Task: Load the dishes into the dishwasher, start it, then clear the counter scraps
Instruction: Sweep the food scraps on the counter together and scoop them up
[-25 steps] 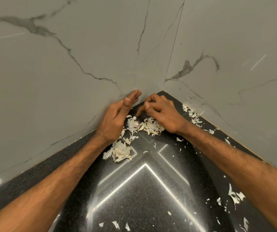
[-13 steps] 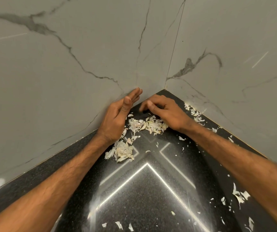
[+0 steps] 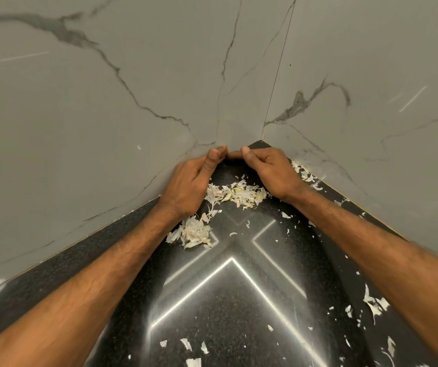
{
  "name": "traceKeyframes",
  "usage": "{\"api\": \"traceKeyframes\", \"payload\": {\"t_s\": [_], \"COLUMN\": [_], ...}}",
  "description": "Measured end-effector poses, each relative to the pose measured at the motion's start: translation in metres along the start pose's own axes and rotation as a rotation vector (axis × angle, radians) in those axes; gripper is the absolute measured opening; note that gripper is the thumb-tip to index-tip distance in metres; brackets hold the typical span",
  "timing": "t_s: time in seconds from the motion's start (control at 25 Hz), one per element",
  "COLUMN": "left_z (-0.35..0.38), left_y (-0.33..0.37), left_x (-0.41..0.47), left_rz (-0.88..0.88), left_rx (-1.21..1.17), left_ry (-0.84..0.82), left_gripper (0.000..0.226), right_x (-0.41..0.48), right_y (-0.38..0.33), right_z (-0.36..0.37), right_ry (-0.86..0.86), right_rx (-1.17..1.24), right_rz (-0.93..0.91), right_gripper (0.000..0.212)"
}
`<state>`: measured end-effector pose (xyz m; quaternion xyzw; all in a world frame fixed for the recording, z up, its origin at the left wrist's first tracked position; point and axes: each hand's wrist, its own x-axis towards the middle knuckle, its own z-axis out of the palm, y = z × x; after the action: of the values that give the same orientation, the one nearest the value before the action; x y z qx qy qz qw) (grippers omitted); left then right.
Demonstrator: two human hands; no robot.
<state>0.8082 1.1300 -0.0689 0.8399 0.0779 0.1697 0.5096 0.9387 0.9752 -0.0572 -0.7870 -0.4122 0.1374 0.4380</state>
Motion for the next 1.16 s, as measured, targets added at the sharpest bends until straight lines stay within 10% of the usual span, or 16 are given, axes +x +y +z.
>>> {"api": "traceKeyframes", "payload": {"t_s": [0.2, 0.36, 0.56, 0.8, 0.88, 1.0, 1.16], "left_z": [0.006, -0.006, -0.006, -0.004, 0.000, -0.001, -0.002], "left_y": [0.023, 0.019, 0.021, 0.020, 0.025, 0.025, 0.026], "left_x": [-0.058, -0.114, -0.101, -0.102, -0.102, -0.103, -0.101], "left_rz": [-0.085, -0.045, -0.168, -0.097, -0.073, -0.062, -0.060], "left_rx": [-0.232, -0.509, -0.356, -0.095, 0.058, 0.105, 0.060], "left_ry": [0.028, 0.332, 0.344, 0.122, 0.042, 0.032, 0.045], "left_gripper": [0.079, 0.084, 0.087, 0.093, 0.090, 0.090, 0.093], "right_x": [-0.042, -0.091, -0.039, -0.101, -0.084, -0.065, -0.083], "right_y": [-0.016, -0.015, -0.021, -0.010, 0.001, 0.016, 0.013], "right_z": [0.010, 0.004, 0.006, -0.013, -0.052, -0.069, -0.041], "right_ry": [-0.273, -0.292, -0.330, -0.441, -0.135, -0.265, -0.265], "right_rx": [-0.310, 0.150, -0.389, 0.050, -0.178, -0.703, -0.425], "right_rz": [-0.022, -0.056, -0.018, -0.144, -0.033, 0.082, 0.007], "right_gripper": [0.057, 0.054, 0.056, 0.062, 0.064, 0.067, 0.063]}}
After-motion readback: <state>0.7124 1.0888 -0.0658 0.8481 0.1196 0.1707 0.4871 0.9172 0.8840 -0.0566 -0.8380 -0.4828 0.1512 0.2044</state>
